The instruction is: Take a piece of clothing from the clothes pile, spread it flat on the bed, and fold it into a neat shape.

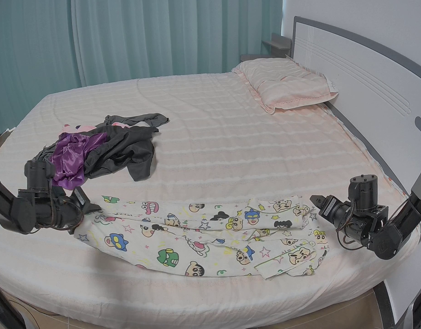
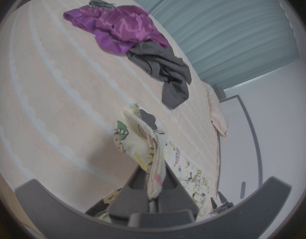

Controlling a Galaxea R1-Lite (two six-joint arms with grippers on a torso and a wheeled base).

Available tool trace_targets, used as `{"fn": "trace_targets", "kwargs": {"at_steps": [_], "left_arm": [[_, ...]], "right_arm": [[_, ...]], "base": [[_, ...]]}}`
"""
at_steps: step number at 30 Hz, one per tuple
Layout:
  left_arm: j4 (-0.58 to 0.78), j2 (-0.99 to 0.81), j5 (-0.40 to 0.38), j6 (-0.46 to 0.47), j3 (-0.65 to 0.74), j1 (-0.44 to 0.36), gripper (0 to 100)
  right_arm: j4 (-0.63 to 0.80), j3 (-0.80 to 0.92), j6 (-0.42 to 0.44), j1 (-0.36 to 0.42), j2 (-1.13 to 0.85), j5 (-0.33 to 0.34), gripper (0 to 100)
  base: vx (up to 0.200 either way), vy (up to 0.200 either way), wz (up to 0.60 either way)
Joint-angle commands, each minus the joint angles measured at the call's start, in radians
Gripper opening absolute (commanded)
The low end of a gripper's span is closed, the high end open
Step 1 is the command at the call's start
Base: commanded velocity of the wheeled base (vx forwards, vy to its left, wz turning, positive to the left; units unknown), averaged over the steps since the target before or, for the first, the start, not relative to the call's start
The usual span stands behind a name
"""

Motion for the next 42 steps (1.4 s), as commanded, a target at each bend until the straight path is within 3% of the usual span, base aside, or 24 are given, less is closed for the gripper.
{"fn": "trace_targets", "kwargs": {"at_steps": [1, 8, 12, 14, 15, 22, 27, 30, 32, 34, 35, 38, 42], "left_arm": [[0.005, -0.135, -0.111, 0.028, 0.045, 0.198, 0], [0.003, -0.172, -0.191, 0.040, 0.030, 0.414, 0], [0.005, -0.198, -0.297, 0.042, 0.011, 0.533, 0], [0.005, -0.198, -0.297, 0.042, 0.011, 0.533, 0], [0.005, -0.217, -0.349, 0.036, -0.007, 0.592, 0], [0.011, -0.270, -0.407, -0.018, -0.054, 0.606, 0], [0.066, -0.283, -0.360, -0.018, -0.044, 0.414, 0], [0.089, -0.272, -0.262, -0.016, -0.044, 0.274, 0], [0.086, -0.238, -0.125, -0.015, -0.044, 0.115, 0], [0.082, -0.210, -0.068, -0.013, -0.045, 0.026, 0], [0.082, -0.209, -0.065, -0.013, -0.047, 0.020, 0], [0.082, -0.172, 0.014, -0.016, -0.067, -0.163, 0], [0.083, -0.114, 0.105, -0.018, -0.093, -0.315, 0]], "right_arm": [[-0.009, 0.001, 0.001, -0.008, -0.007, 0.000, 100], [-0.009, 0.001, 0.001, -0.011, -0.006, 0.000, 100], [-0.009, 0.000, 0.002, -0.017, -0.004, 0.002, 100], [-0.009, 0.000, 0.002, -0.017, -0.004, 0.002, 100], [-0.009, 0.000, 0.002, -0.018, -0.004, 0.002, 100], [-0.009, 0.000, 0.002, -0.017, -0.006, 0.002, 100], [-0.009, 0.000, 0.002, -0.017, -0.006, 0.002, 100], [-0.010, 0.000, 0.002, -0.015, -0.006, 0.002, 100], [-0.010, 0.000, 0.001, -0.015, -0.006, 0.002, 100], [-0.010, 0.000, 0.001, -0.015, -0.006, 0.002, 100], [-0.010, 0.000, 0.002, -0.015, -0.006, 0.002, 100], [-0.010, -0.002, 0.001, -0.015, -0.006, 0.000, 100], [-0.010, -0.002, 0.001, -0.015, -0.006, 0.002, 100]], "base": [[0.000, 0.000, 0.00], [0.000, 0.000, 0.00], [0.000, 0.000, 0.00], [0.000, 0.000, 0.00], [0.000, 0.000, 0.00], [0.000, 0.000, 0.00], [0.000, 0.000, 0.00], [0.000, 0.000, 0.00], [0.000, 0.000, 0.00], [0.000, 0.000, 0.00], [0.000, 0.000, 0.00], [0.000, 0.000, 0.00], [0.000, 0.000, 0.00]]}}
